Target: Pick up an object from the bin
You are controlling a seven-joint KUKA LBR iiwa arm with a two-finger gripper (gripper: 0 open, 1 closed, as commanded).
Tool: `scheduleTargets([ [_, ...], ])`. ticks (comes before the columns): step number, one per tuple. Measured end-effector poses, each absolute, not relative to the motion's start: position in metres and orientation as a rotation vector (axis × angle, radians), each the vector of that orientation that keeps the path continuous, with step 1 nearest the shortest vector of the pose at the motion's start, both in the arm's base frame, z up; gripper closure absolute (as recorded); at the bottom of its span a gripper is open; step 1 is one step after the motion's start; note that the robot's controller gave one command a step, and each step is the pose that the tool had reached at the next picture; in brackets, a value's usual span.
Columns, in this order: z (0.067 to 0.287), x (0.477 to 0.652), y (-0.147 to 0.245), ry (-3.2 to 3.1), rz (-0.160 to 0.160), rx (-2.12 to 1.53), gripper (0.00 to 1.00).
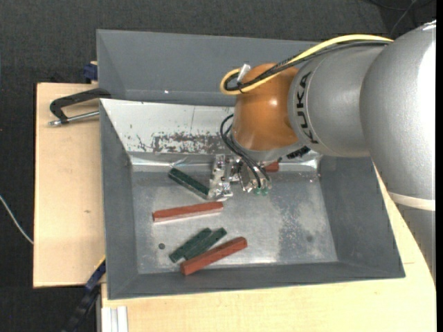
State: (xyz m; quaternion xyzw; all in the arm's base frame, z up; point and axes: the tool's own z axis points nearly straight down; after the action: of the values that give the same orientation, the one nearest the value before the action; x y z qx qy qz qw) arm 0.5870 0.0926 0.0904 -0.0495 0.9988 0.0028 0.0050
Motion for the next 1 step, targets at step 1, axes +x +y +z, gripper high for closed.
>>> scheduleTargets([
  [1, 0.0812, 0.5826, 0.0906, 3.137, 0.003, -0.155, 0.00],
])
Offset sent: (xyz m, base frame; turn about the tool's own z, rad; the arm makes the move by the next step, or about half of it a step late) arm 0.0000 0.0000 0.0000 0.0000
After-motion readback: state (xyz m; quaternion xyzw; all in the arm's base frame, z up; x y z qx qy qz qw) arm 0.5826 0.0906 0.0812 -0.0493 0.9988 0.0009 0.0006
